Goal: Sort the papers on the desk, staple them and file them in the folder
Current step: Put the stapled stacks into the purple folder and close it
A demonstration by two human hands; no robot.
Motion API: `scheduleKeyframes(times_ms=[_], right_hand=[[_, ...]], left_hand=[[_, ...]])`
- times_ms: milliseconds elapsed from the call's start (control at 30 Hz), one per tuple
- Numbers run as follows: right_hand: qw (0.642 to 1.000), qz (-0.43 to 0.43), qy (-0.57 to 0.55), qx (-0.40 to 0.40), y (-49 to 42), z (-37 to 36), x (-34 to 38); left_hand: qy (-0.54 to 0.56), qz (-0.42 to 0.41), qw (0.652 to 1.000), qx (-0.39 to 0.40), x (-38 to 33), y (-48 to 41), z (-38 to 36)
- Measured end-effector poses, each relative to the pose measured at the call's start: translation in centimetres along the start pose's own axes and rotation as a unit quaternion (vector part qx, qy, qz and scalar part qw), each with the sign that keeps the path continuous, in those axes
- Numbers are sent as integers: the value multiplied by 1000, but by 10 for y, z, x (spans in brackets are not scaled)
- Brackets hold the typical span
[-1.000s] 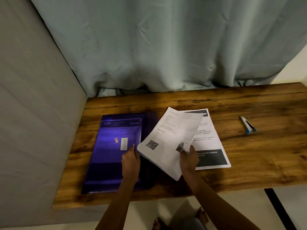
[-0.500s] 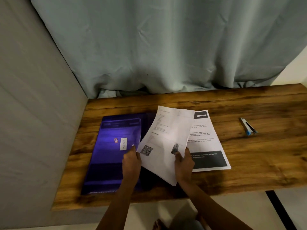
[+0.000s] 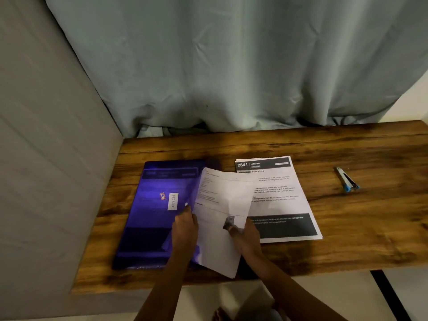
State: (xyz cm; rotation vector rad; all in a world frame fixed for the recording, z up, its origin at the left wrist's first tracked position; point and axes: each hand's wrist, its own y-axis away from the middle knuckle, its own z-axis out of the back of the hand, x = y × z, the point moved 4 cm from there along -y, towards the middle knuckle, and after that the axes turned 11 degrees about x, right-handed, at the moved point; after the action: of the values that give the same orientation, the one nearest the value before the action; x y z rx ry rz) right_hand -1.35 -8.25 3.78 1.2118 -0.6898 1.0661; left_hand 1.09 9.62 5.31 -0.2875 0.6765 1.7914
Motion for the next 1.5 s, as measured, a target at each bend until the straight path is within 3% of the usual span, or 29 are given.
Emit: scheduleKeyframes(times_ms=[500,667,867,1033,1100,1167,1300,1500], right_hand=[[995,-22,65,74,-29,-25,16],[999,-31,13,23,-35,-30,16],[999,-22,20,21,-42,-47,21],[996,-39,-82,6,-45,-63,23],[996,-47,-78,8,-45,-63,20],[998,-47,-25,21,-48,-60,19],[998,-50,35,27,-55,-50,19],[997,-82,-3,-16,-54,-47,9]], left_hand=[[-72,-6,997,24,-10,15,-3],[-70,5,997,28,-11,18,-1],[-105,-7,994,41,-18,24,-11],[-60,12,996,62,-23,27,-17],[-79,65,995,21,-23,25,-11],[-56,65,995,-54,-22,24,-3],[-82,13,994,69,-19,24,-12],[-103,20,993,50,-23,26,-8]])
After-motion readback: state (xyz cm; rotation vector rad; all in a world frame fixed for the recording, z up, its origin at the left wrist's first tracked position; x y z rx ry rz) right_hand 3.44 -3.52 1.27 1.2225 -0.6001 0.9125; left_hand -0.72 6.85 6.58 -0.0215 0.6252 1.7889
